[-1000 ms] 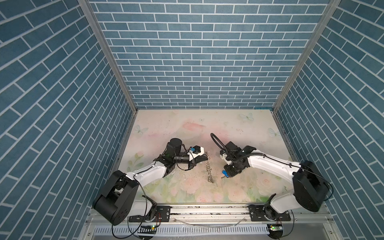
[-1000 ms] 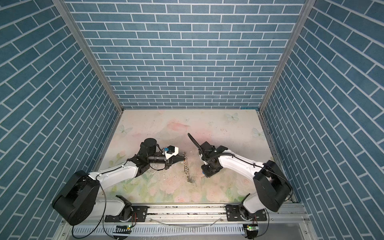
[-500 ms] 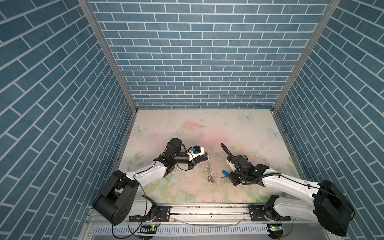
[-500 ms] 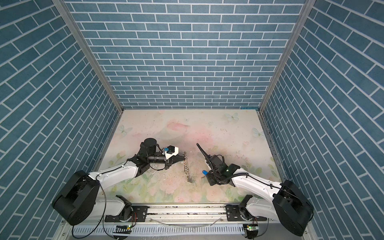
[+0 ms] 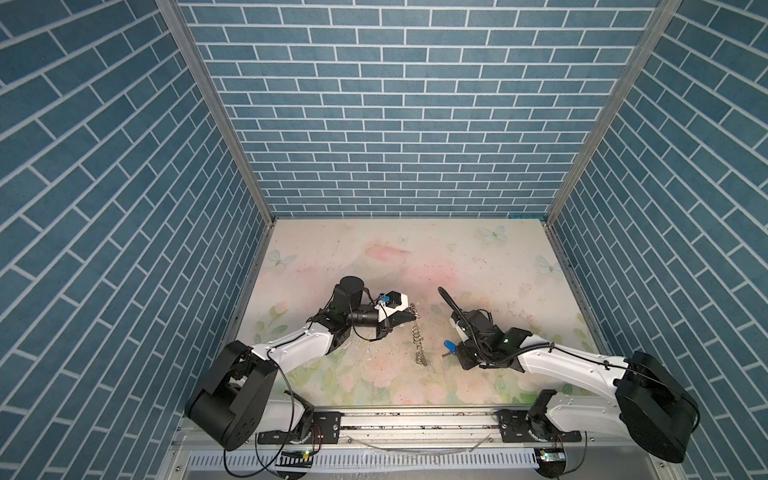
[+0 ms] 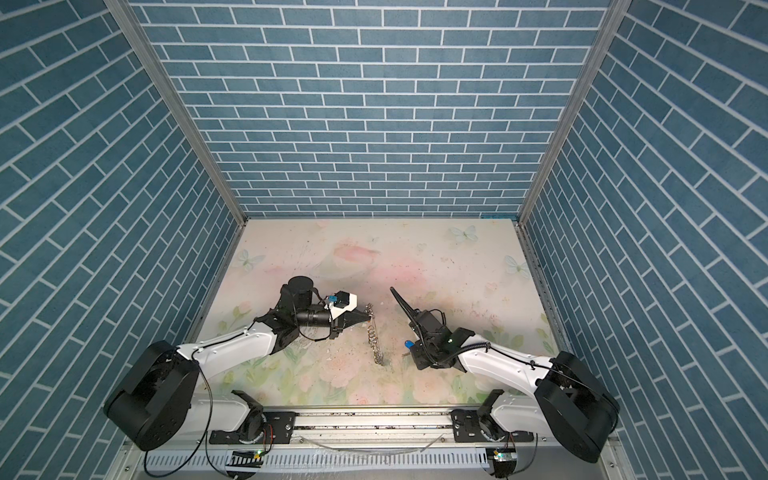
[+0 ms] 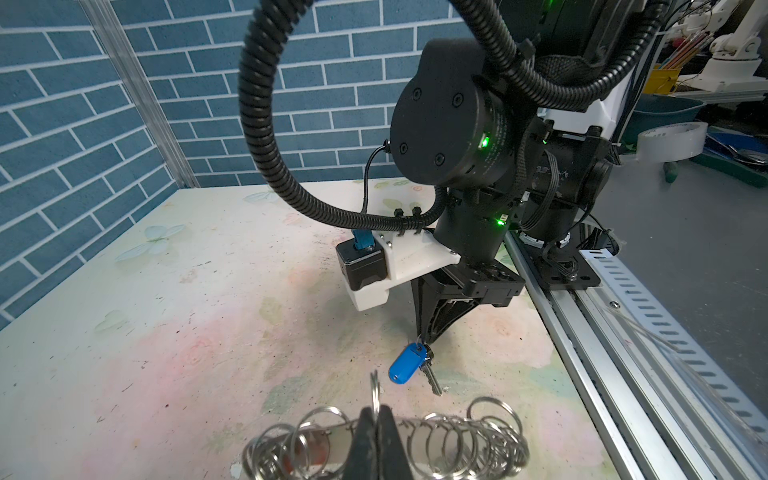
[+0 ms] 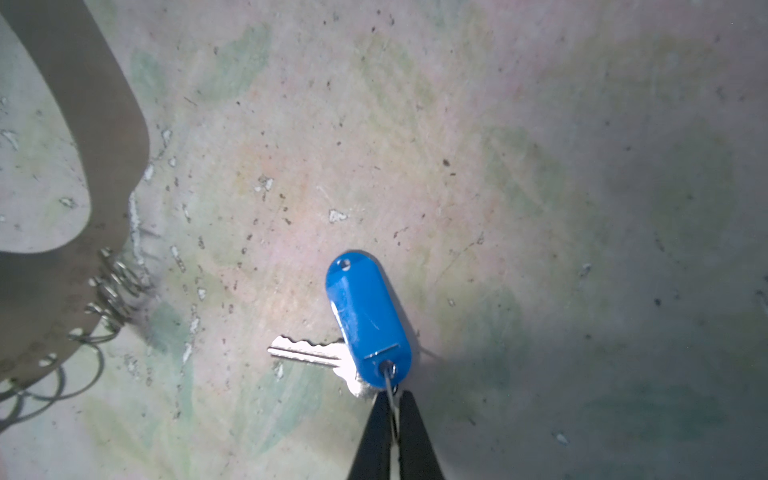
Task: Put the keys on the keyring
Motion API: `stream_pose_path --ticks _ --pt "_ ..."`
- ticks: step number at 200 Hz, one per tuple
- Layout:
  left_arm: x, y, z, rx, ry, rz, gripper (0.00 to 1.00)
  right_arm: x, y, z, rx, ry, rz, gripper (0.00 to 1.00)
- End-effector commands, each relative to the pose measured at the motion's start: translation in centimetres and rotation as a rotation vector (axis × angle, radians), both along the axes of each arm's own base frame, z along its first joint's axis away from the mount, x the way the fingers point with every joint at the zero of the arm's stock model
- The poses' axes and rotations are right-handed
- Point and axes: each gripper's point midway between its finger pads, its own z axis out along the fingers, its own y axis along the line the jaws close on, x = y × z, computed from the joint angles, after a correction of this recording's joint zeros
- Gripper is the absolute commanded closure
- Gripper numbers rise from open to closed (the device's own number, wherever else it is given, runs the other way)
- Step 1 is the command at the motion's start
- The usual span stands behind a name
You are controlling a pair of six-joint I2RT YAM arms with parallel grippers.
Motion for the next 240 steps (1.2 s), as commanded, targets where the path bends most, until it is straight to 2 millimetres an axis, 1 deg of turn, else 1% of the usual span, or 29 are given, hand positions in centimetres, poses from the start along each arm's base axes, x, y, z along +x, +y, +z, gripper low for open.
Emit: stream_pose_path --ticks 1,15,32,60,66,74,120,146,164,190,213,240 --pt "0.0 0.0 0.8 -0.024 -0.024 -0.011 1.00 0.1 0.0 0.6 -0.014 0.000 -0.009 0.98" --pt "0.0 0.0 0.8 -0.023 -0.026 -0.009 1.00 -0.1 0.2 1.4 -0.015 0.022 -0.004 1.00" --pt "0.0 0.0 0.9 -0.023 -0.026 -0.009 1.00 -0.7 0.6 2.4 -0.027 0.080 0.010 1.00" --pt "-0.1 0.1 0.9 -0.024 -0.029 -0.010 1.00 -2.2 -0.9 1.8 -0.198 0.290 0.010 1.00" --pt "-0.1 0.1 1.0 -0.024 -0.030 -0.010 1.00 -2.9 -0.6 1.7 -0.190 0.352 0.026 1.00" --pt "-0.1 0.1 1.0 -0.024 -0.032 -0.008 1.00 -3.0 -0.4 1.6 -0.197 0.389 0.032 1.00" --pt "-0.1 0.3 1.1 -0.019 -0.042 0.001 1.00 -2.0 0.6 2.0 -0.263 0.456 0.089 1.00" --pt "-0.1 0.3 1.0 -0.017 -0.043 0.000 1.00 -1.7 1.0 1.5 -0.285 0.488 0.110 1.00" --pt "-0.1 0.2 1.0 -0.017 -0.042 -0.001 1.00 -1.6 0.9 0.9 -0.312 0.514 0.116 1.00" --pt "-0.1 0.2 1.0 -0.018 -0.043 -0.002 1.00 -1.2 0.9 0.6 -0.340 0.514 0.124 1.00" --pt "-0.2 0.2 1.0 -0.019 -0.041 -0.003 1.00 -0.6 0.8 0.6 -0.361 0.498 0.130 0.97" --pt "-0.2 0.2 1.0 -0.019 -0.042 -0.004 1.00 0.0 1.3 1.0 -0.335 0.457 0.131 0.85"
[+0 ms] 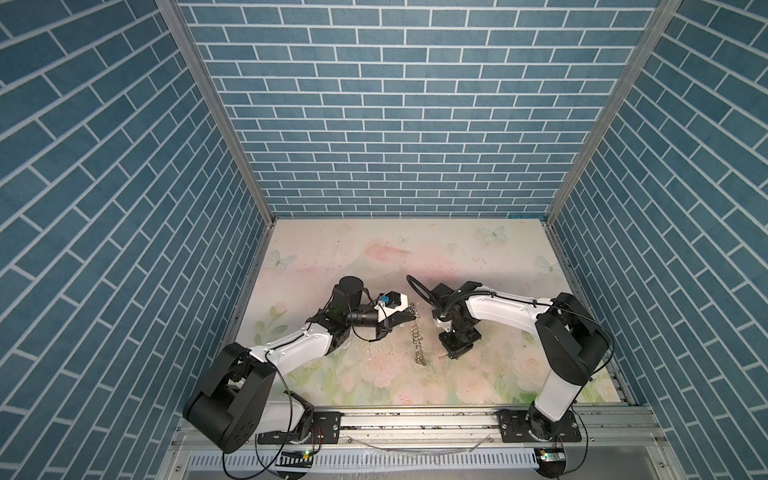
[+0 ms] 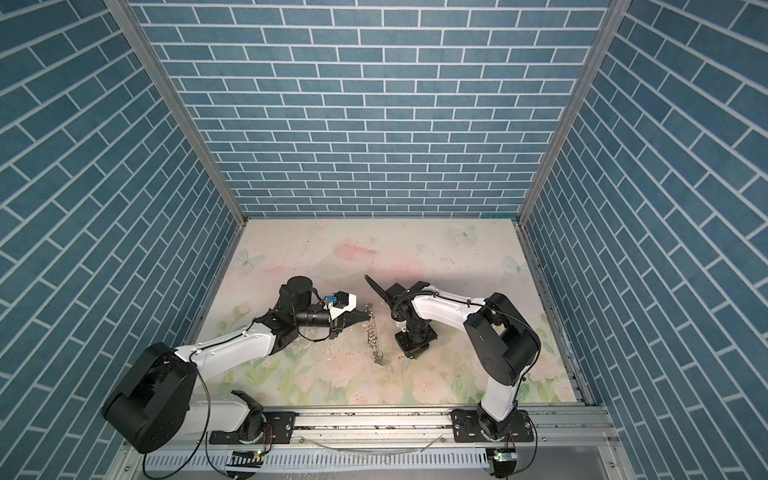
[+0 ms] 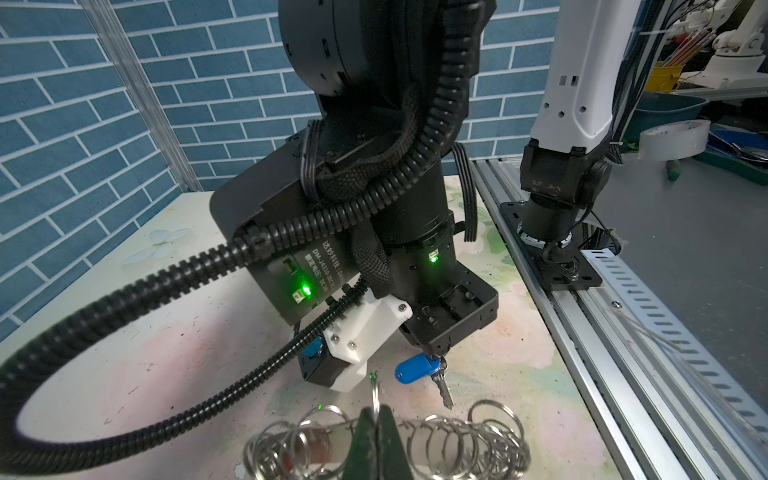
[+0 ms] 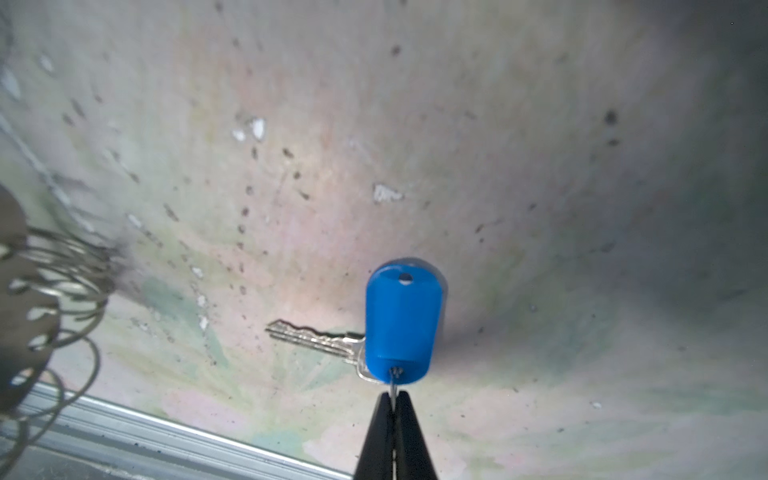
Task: Put the keys on the keyring
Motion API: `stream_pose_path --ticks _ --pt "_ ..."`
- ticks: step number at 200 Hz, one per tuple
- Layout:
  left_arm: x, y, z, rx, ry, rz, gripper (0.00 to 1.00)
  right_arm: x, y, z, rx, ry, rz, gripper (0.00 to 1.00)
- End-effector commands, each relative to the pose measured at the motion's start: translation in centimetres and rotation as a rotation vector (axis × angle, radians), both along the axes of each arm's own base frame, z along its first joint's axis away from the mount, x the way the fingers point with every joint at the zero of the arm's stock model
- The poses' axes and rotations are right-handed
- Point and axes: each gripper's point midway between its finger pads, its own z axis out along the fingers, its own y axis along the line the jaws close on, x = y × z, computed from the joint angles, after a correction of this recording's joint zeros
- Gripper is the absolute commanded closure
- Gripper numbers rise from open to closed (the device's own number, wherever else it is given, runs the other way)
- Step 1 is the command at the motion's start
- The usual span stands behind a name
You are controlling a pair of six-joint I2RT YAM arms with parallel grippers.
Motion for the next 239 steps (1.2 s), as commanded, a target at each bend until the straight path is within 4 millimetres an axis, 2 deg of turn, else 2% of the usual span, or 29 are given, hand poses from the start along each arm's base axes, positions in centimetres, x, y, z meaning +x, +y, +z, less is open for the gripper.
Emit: stream_pose_path --ticks 1,28,38,60,91,118,146,190,239 --pt "-0.1 0.1 0.8 -0.017 -0.027 -0.007 1.00 0.8 0.2 0.9 0.008 -0.035 0.025 0.85" --pt "0.0 0.2 0.7 -0.015 -0.026 -0.003 1.00 1.2 0.4 1.9 0.060 -0.089 0.004 0.70" --pt "-0.1 0.2 0.7 -0.016 -0.027 -0.003 1.00 1.3 0.4 2.3 0.086 -0.114 -0.011 0.69" --pt "0.0 0.2 0.7 -0.015 -0.026 -0.002 1.00 1.1 0.5 2.9 0.163 -0.170 -0.070 0.72" --pt "0.0 0.1 0.8 -0.019 -0.025 -0.006 1.00 0.0 0.4 2.7 0.312 -0.254 -0.173 0.74" --pt "0.0 0.0 0.8 -0.024 -0.022 -0.009 1.00 -0.8 0.1 2.8 0.387 -0.364 -0.146 0.75" --pt "-0.1 0.0 0.9 -0.025 -0.022 -0.009 1.00 -0.8 0.2 2.1 0.448 -0.431 -0.146 0.76" --pt "-0.1 0.1 0.8 -0.023 -0.020 -0.007 1.00 -0.4 0.0 0.3 0.405 -0.488 -0.122 0.80" --pt "0.0 0.0 0.6 -0.019 -0.015 -0.008 1.00 -0.4 0.4 -0.1 0.388 -0.496 -0.083 0.80"
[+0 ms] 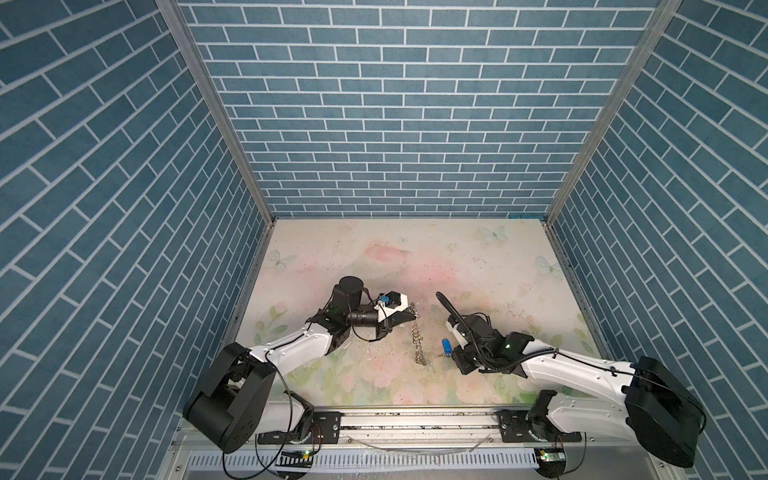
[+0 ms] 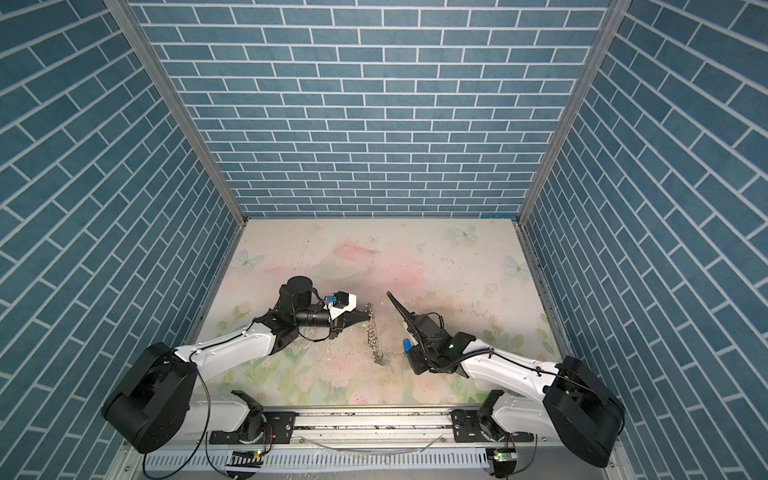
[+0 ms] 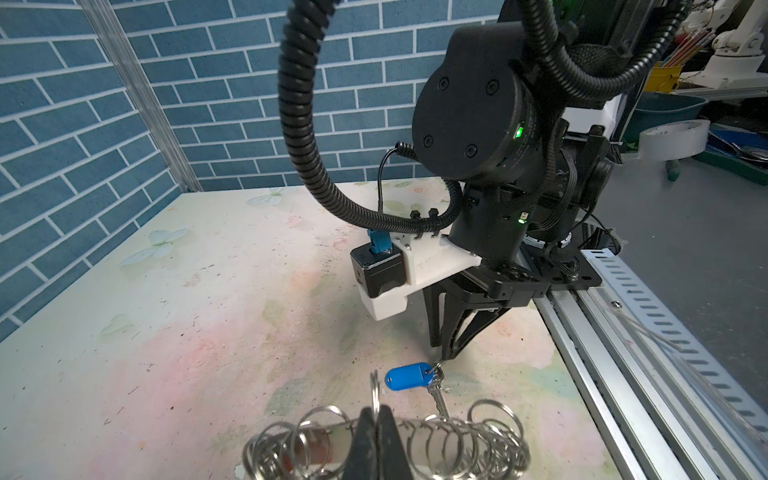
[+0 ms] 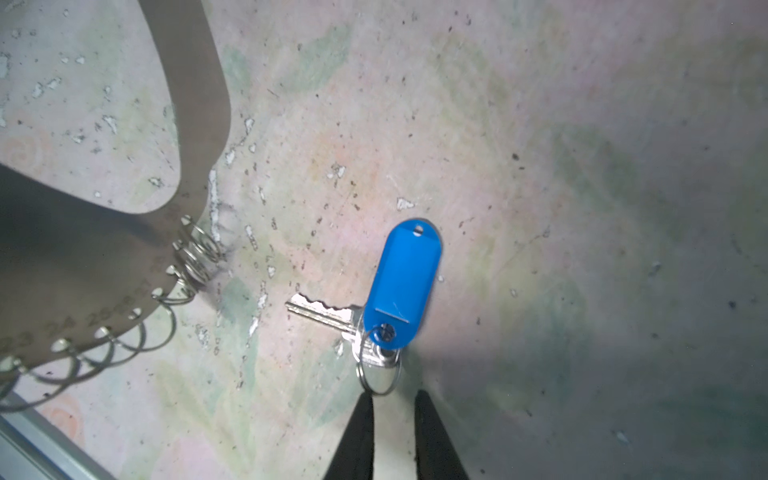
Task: Put the keys on the keyring
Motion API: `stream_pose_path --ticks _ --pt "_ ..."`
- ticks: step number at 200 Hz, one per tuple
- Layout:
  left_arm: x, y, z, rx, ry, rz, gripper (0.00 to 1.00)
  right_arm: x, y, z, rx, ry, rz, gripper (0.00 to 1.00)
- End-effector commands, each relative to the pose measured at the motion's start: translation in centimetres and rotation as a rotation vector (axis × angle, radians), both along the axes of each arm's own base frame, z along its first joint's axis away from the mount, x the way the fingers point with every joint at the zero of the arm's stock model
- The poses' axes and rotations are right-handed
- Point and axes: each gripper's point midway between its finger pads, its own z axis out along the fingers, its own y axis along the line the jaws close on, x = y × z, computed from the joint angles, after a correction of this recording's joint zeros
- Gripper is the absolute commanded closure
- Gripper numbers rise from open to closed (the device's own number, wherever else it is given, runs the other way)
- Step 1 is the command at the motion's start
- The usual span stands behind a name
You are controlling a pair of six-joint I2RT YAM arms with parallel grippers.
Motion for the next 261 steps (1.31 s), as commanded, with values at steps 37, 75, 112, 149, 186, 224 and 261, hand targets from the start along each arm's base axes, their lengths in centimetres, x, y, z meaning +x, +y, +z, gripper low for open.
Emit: stream_pose_path --ticks 37,75,112,149,186,224,261 --pt "0.0 0.0 0.5 -0.018 -0.016 -0.006 1.00 0.1 0.0 -0.4 -0.027 -0.030 -0.001 0.79" --pt "0.0 0.0 0.5 -0.017 -0.014 -0.006 1.00 -0.1 -0.1 0.0 -0.021 -0.047 0.008 0.75" --pt "0.0 0.0 0.5 -0.017 -0.015 -0.006 1.00 0.0 0.2 -0.2 -0.036 -0.055 0.021 0.72" --pt "0.0 0.0 0.6 -0.018 -0.018 -0.007 1.00 0.2 0.5 -0.6 -0.069 -0.065 0.038 0.70" --pt "0.0 0.1 0.6 -0.017 -0.017 -0.006 1.00 0.8 0.6 -0.7 -0.083 -0.082 0.028 0.71" --pt "0.0 0.0 0.6 -0.016 -0.017 -0.006 1.00 1.1 0.4 -0.5 -0.090 -0.100 0.014 0.76" --pt "0.1 0.0 0.6 -0.016 -0.017 -0.006 1.00 1.3 0.4 0.1 -0.071 -0.118 0.004 0.78"
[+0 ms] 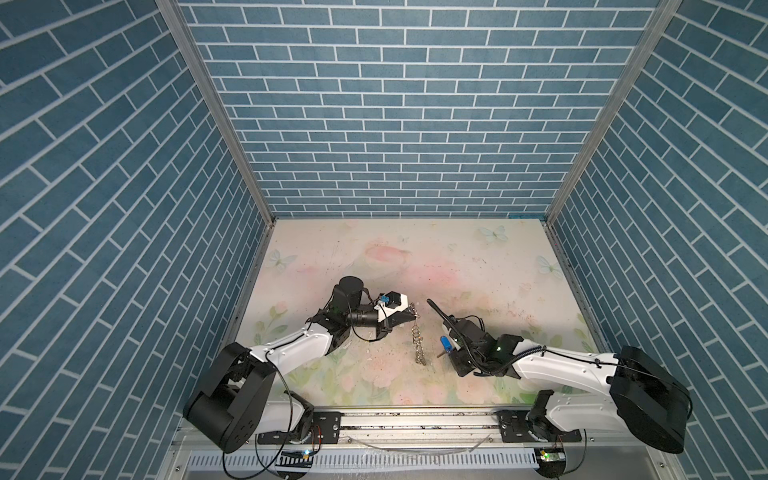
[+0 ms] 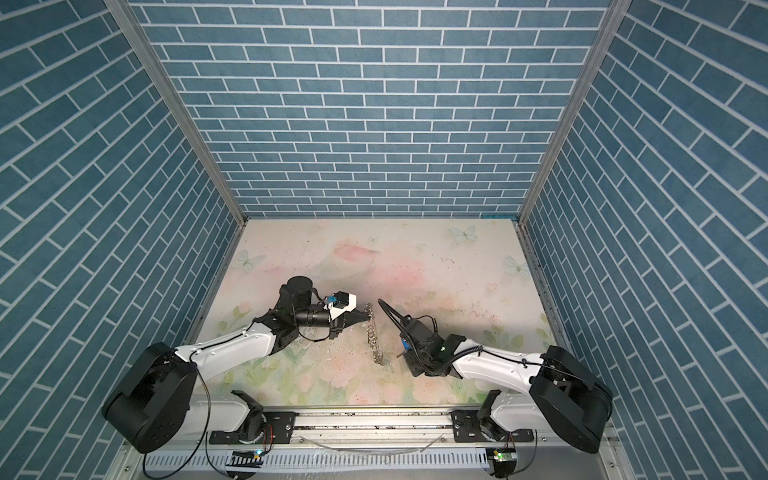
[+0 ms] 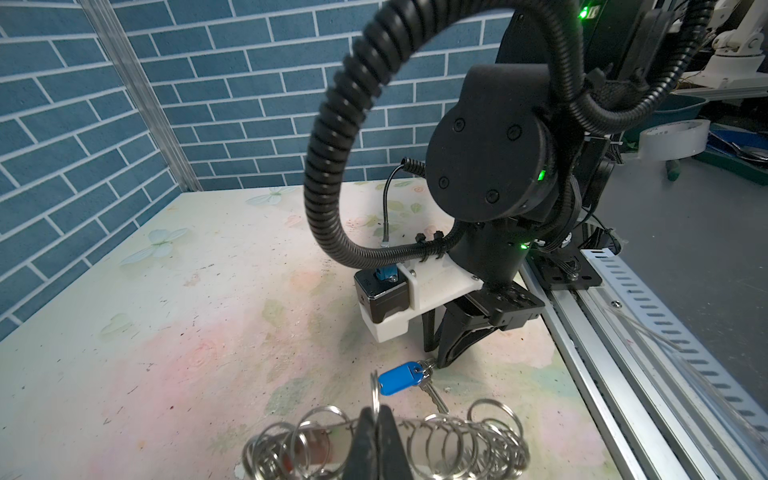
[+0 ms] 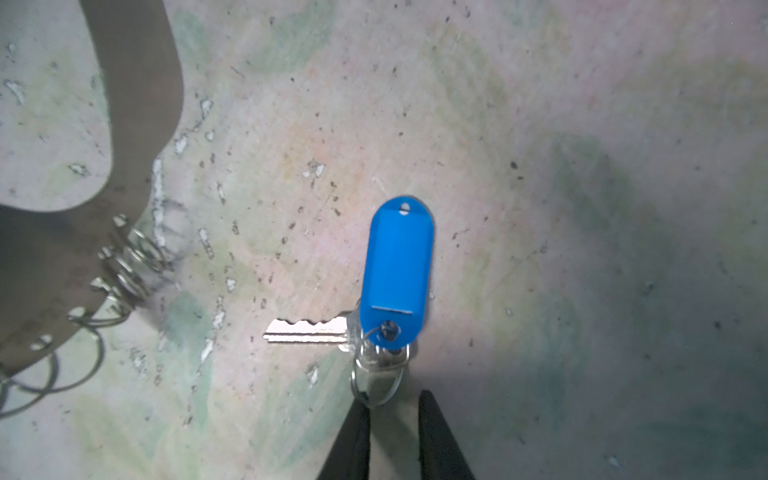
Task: Put the keys on the keyring
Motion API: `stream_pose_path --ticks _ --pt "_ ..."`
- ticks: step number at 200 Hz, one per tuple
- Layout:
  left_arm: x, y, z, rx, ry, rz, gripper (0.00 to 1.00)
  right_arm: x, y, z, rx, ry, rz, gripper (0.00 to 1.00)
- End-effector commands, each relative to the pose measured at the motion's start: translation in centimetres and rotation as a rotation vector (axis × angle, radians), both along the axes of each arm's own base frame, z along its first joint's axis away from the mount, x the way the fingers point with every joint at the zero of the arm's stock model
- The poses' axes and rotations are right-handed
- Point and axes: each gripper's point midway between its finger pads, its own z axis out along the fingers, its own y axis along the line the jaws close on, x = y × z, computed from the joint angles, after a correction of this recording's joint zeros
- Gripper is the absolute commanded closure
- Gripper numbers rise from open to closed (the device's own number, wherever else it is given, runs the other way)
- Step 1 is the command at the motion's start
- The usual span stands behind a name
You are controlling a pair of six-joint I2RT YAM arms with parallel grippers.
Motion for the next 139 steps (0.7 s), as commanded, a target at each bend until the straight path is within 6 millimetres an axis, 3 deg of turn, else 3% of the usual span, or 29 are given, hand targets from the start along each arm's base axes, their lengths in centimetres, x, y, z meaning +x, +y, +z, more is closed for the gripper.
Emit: stream_pose_path --ticks 1,139 --pt "0.05 0.03 0.60 -0.017 -0.017 -0.006 1.00 0.86 0.58 1.33 0.025 -0.050 -0.008 0.78" --pt "0.04 -0.02 0.59 -0.018 -0.013 -0.010 1.00 1.12 0.81 0.99 0.027 -0.056 -0.008 0.86"
